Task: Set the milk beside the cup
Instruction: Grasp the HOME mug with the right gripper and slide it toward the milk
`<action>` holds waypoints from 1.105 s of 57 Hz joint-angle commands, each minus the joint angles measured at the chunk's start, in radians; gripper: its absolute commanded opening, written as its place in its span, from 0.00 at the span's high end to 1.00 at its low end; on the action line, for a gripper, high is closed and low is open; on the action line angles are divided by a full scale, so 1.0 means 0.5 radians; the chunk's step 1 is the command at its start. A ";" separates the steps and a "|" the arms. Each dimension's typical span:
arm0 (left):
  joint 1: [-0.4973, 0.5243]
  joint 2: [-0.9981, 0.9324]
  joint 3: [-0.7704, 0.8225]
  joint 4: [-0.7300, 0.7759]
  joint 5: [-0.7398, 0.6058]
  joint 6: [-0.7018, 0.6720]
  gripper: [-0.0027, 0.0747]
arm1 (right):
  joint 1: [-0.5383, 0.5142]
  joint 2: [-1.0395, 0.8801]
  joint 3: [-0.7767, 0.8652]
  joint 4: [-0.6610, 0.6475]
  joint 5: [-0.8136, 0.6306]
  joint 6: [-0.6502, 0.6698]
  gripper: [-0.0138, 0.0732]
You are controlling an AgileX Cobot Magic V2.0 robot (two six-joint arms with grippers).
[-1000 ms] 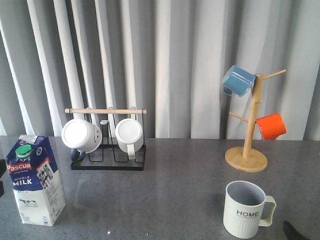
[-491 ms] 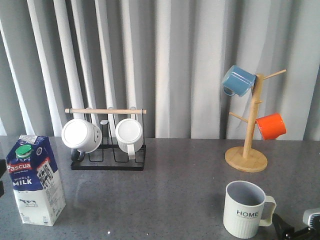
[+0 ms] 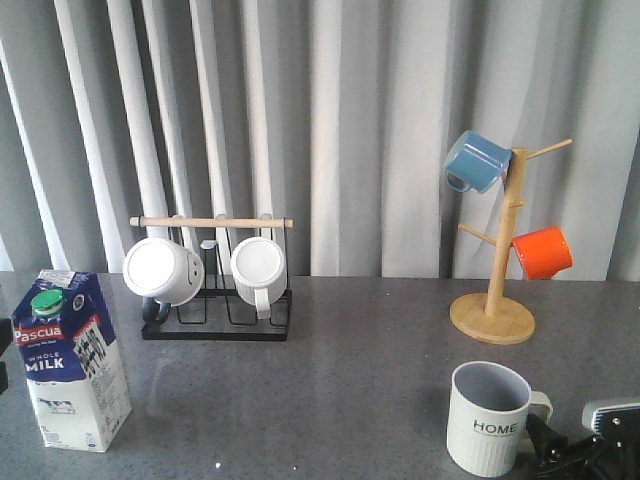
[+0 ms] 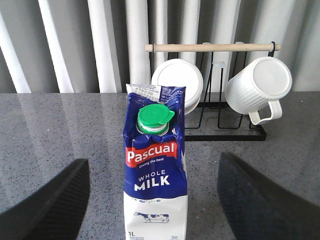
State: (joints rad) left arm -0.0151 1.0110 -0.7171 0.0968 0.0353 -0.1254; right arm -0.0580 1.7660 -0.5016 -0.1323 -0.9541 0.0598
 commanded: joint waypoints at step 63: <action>0.004 -0.019 -0.069 -0.015 -0.147 0.001 0.32 | 1.071 0.289 -0.931 1.129 0.138 -0.230 0.85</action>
State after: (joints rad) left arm -0.0151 1.0110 -0.7171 0.0968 0.0353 -0.1254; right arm 0.4292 1.9083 -0.8760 0.3110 -0.8202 0.0242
